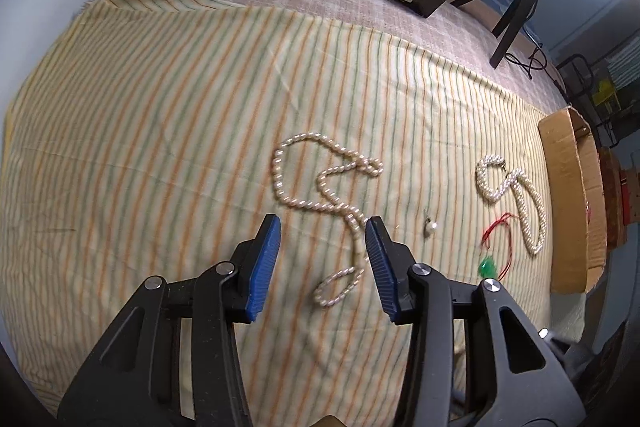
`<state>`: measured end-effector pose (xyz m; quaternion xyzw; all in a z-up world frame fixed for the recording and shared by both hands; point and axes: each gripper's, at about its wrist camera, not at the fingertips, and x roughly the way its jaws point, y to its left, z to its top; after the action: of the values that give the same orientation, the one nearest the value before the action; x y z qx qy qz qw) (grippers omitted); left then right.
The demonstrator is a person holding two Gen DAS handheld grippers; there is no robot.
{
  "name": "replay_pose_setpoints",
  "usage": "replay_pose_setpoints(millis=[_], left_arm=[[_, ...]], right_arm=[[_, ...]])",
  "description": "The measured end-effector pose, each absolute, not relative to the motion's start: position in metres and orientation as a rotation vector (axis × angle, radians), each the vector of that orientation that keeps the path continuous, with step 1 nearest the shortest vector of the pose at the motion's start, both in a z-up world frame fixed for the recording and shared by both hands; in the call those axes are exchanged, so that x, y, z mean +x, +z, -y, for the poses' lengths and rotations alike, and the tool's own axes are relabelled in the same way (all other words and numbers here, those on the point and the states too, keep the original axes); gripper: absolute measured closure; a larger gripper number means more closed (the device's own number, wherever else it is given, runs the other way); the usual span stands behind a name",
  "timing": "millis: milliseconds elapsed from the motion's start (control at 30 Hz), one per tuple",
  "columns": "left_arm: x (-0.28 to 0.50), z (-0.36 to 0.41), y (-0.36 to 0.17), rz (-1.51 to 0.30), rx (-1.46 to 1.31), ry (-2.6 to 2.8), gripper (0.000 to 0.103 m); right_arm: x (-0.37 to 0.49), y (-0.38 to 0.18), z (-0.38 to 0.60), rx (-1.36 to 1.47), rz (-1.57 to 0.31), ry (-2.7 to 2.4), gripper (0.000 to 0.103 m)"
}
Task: Organize jewelry
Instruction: 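Grasp pearl necklace with left tool while right tool grasps cream bead bracelet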
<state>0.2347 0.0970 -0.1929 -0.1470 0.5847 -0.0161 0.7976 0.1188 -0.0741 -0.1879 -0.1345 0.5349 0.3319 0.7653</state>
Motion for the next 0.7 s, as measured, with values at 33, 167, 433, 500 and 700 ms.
replay_pose_setpoints(millis=[33, 167, 433, 500, 700], left_arm=[[0.238, -0.096, -0.195, -1.261, -0.325, -0.028, 0.058], [0.252, -0.092, -0.204, -1.285, -0.333, 0.004, 0.064], [0.265, -0.087, -0.216, -1.286, -0.3, 0.038, 0.065], [0.264, -0.084, -0.218, -1.278, -0.272, 0.052, 0.072], [0.263, -0.085, -0.219, -1.254, -0.228, 0.066, 0.096]], right_arm=[[0.119, -0.189, 0.074, -0.298, -1.163, 0.719, 0.063], [0.118, -0.192, 0.071, -0.323, -1.16, 0.713, 0.064], [0.119, -0.196, 0.063, -0.382, -1.152, 0.711, 0.065], [0.117, -0.198, 0.063, -0.393, -1.15, 0.705, 0.065], [0.125, -0.207, 0.062, -0.4, -1.149, 0.699, 0.065]])
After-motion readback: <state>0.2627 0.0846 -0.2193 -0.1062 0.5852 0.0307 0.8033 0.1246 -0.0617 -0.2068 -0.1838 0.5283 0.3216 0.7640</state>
